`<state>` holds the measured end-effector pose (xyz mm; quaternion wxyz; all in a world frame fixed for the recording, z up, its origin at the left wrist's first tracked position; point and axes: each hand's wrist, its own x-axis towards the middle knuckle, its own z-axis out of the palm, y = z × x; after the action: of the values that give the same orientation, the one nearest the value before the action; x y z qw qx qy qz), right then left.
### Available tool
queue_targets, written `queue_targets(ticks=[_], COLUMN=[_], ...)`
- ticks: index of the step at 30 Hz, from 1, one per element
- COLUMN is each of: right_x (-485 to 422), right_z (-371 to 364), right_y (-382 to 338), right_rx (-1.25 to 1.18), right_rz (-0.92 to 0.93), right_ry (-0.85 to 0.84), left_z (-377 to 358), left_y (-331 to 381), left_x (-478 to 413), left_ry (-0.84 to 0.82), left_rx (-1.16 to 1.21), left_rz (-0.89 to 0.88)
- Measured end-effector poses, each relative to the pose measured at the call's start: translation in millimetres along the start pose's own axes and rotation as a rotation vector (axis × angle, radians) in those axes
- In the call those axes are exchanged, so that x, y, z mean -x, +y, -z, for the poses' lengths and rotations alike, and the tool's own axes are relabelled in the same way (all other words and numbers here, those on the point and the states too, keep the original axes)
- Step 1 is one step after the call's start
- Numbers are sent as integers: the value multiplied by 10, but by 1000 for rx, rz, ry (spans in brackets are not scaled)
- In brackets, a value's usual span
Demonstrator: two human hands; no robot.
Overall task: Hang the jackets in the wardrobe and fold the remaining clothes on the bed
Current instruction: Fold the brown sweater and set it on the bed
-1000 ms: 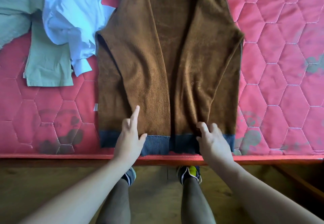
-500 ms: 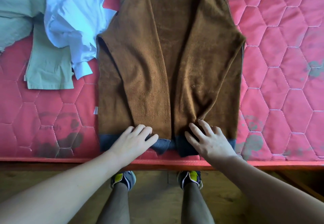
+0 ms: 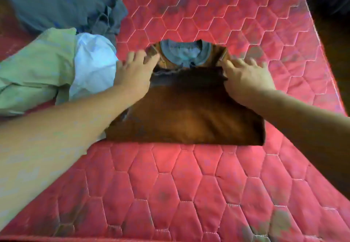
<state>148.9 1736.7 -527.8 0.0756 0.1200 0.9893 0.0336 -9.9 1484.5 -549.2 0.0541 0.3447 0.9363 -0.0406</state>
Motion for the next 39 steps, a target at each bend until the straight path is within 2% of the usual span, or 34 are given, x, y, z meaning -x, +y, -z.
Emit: queue_targets(ticks=[2, 3, 5, 6, 8, 9, 10, 14, 17, 21, 23, 28, 31, 33, 34, 35, 36, 39], right_x=[-361, -458, -290, -105, 232, 348, 438, 471, 489, 1099, 1527, 2443, 2595, 2422, 2277, 2112, 1925, 1356], right_z=[90, 124, -145, -371, -735, -915, -1087, -1455, -1468, -1443, -1460, -1510, -1482, -1393, -1340, -1287, -1235, -1160], right_y=[62, -11, -254, -366, -403, -360, -309, -274, -324, -436, -486, -595, -679, -704, -721, -743, -765, -789], right_rx=[73, 73, -17, -54, 14, 31, 64, 168, 112, 65, 4, -31, 7, 29, 30, 4, -52, -207], right_rz=[-178, -151, -18, 52, 78, 43, 26, 29, 1, 25, 70, 196, 234, 220, 205, 186, 164, 46], right_ry=[165, 197, 67, -42, -300, -382, -397, -190, -213, -355, -467, -744, -873, -995, -1005, -948, -812, -271], left_z=[166, 199, -31, -257, -655, -855, -1040, -1322, -1281, -1311, -1362, -1440, -1454, -1401, -1349, -1289, -1245, -1210], left_y=[-34, 26, 164, 211, 195, 141, 91, 90, 178, 356, 437, 617, 614, 590, 582, 578, 573, 546], left_x=[-303, -358, -181, 26, 453, 614, 729, 724, 786, 1493, 1964, 3033, 3247, 3124, 3012, 2869, 2693, 2027], left_ry=[141, 197, 195, 120, -213, -367, -438, -284, -253, -334, -396, -696, -766, -773, -760, -721, -638, -282], left_rx=[-67, -97, -58, -17, -73, -100, -127, -168, -170, -245, -203, -60, -9, 8, 28, 54, 76, 99], left_rz=[143, 110, -24, -103, -196, -191, -172, -145, -126, -175, -204, -275, -292, -310, -306, -291, -271, -159])
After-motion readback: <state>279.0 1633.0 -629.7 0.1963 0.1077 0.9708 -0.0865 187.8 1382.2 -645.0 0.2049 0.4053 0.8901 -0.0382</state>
